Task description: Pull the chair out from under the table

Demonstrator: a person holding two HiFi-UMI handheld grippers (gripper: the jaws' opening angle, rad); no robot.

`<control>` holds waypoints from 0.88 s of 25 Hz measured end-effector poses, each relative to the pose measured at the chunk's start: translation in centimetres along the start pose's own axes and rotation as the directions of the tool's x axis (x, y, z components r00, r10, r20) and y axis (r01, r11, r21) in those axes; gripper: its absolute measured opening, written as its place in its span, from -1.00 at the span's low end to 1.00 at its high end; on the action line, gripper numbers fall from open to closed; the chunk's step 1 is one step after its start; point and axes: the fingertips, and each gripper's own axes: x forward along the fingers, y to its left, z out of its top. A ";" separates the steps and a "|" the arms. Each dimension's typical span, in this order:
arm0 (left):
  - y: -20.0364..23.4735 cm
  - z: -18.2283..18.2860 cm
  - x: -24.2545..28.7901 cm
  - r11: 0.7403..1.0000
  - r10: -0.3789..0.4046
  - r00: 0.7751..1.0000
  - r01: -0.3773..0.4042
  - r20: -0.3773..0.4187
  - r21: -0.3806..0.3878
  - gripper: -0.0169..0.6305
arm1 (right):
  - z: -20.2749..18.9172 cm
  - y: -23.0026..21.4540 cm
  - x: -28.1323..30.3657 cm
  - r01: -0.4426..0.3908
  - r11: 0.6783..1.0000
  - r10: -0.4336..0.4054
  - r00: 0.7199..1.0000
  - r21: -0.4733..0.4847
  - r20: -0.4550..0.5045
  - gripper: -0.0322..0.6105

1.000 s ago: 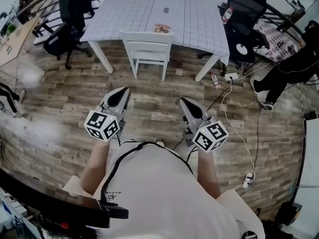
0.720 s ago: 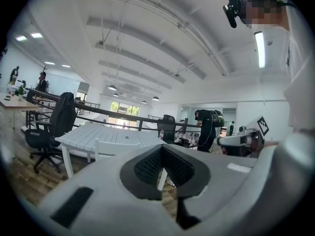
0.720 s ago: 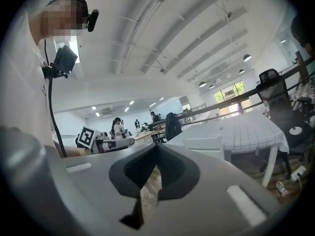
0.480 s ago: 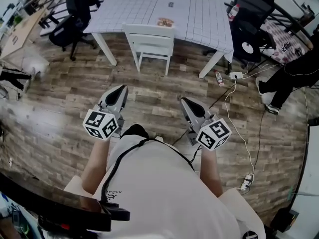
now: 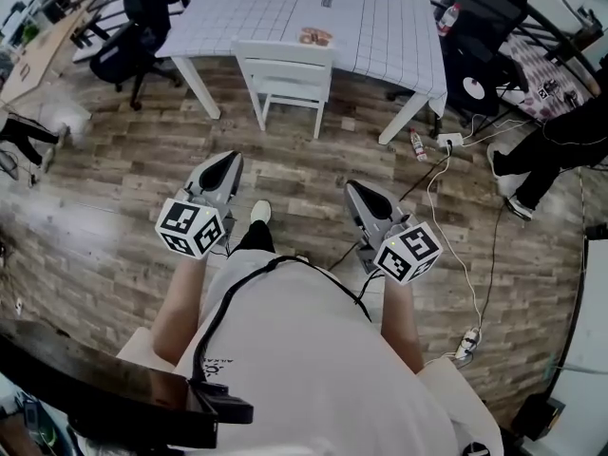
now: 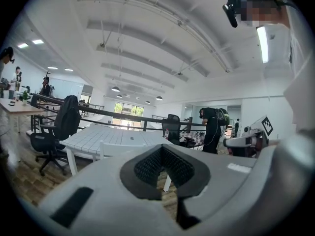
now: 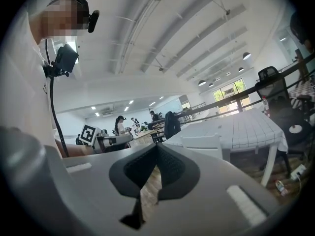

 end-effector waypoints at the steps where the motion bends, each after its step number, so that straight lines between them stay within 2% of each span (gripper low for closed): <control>1: 0.3 0.0 0.3 1.000 -0.004 1.000 0.004 -0.003 0.002 -0.93 | 0.1 -0.2 0.2 0.005 1.000 -0.005 1.000 -0.001 0.001 -0.88; 8: 4.7 0.5 3.3 0.999 -0.027 1.000 0.027 -0.015 0.016 -0.93 | 0.4 -2.2 4.3 0.025 0.998 -0.026 0.999 0.051 0.027 -0.88; 14: 12.8 1.0 7.0 0.999 -0.043 0.998 0.042 -0.047 -0.013 -0.93 | 1.8 -3.0 12.8 -0.013 0.998 0.012 1.000 0.059 0.017 -0.88; 19: 18.9 2.3 9.5 0.997 -0.083 0.995 0.082 -0.050 -0.017 -0.93 | 3.4 -3.9 19.7 0.023 1.000 -0.023 1.000 0.011 0.001 -0.88; 22: 21.6 3.6 11.5 0.989 -0.149 0.987 0.147 -0.058 -0.033 -0.93 | 4.7 -5.3 23.3 0.086 0.996 -0.087 0.996 0.030 0.033 -0.88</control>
